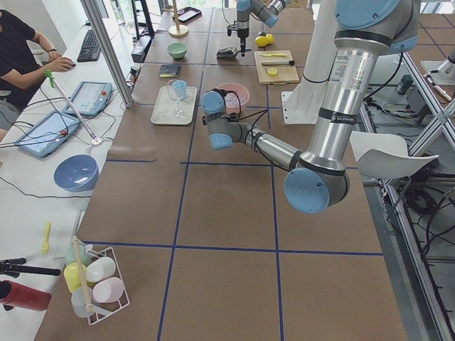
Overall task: Put ice in cup with scoop
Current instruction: 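Close the right gripper on the metal scoop handle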
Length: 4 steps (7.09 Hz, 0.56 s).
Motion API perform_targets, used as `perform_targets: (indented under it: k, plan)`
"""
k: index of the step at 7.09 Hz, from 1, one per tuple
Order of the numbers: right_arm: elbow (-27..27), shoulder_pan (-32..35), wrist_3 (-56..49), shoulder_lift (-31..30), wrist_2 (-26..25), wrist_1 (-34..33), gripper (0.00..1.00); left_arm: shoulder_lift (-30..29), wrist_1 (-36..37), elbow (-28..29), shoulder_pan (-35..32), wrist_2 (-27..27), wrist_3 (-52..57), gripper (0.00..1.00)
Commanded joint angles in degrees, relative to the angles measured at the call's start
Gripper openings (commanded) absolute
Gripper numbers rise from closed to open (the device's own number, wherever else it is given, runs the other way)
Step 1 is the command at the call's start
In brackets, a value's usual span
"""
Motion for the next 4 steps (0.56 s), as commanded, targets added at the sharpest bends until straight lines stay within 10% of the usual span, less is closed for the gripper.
perform_targets:
  k: [1,4]
  plan:
    - [0.30,0.08,-0.17,-0.43,0.01,0.06,0.00,-0.02,0.00,-0.10,0.00,0.07,-0.10,1.00]
    - [6.08,0.95,0.01,-0.61,-0.43,-0.73,0.00,-0.55,0.00,-0.10,0.53,0.07,-0.62,1.00]
